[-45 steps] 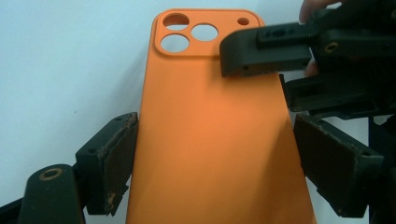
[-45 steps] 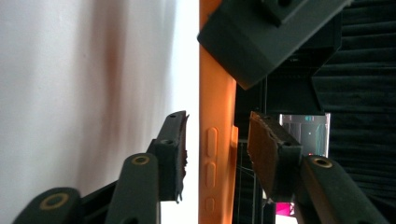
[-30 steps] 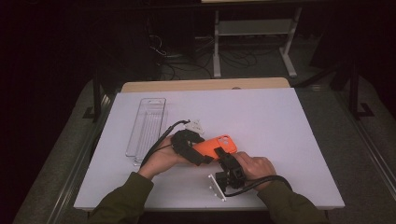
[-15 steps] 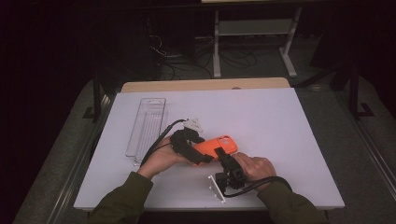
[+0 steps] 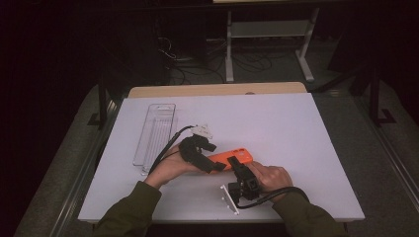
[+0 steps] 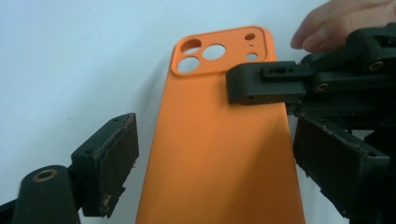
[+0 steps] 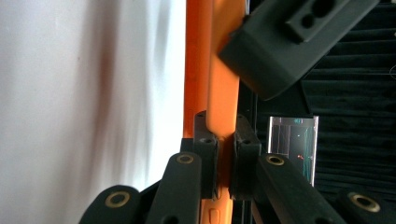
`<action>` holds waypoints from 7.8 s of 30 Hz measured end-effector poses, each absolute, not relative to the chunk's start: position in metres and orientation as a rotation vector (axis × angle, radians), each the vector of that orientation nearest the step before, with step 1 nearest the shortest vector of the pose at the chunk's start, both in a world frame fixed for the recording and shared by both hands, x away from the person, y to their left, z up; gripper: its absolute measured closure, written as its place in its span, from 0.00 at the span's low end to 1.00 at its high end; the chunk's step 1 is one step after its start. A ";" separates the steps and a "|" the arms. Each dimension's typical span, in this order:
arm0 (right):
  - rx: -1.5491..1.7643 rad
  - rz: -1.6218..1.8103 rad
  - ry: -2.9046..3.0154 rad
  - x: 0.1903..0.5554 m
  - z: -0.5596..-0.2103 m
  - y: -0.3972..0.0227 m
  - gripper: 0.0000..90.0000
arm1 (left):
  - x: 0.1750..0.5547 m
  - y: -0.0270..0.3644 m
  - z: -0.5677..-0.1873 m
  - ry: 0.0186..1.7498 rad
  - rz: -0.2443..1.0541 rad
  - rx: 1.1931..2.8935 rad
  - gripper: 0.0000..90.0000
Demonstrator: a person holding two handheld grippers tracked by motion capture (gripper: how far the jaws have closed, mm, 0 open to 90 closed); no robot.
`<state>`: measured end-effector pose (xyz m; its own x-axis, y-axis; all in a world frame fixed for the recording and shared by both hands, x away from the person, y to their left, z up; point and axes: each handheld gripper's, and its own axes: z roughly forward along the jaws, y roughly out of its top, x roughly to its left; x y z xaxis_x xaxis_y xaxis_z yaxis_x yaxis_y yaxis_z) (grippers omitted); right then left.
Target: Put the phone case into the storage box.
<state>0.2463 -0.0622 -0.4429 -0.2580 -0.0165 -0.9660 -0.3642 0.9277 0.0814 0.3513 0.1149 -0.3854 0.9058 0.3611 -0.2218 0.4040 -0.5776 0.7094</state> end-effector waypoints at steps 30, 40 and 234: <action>-0.211 0.301 1.875 0.259 -0.441 -0.079 0.91 | 0.353 0.138 -0.376 0.513 0.038 2.181 0.03; -0.177 0.287 1.870 0.262 -0.439 -0.088 0.91 | 0.348 0.145 -0.381 0.452 0.050 2.175 0.00; 1.071 1.270 2.078 0.309 -0.407 -0.138 0.91 | 0.357 0.152 -0.373 0.622 0.172 1.963 0.00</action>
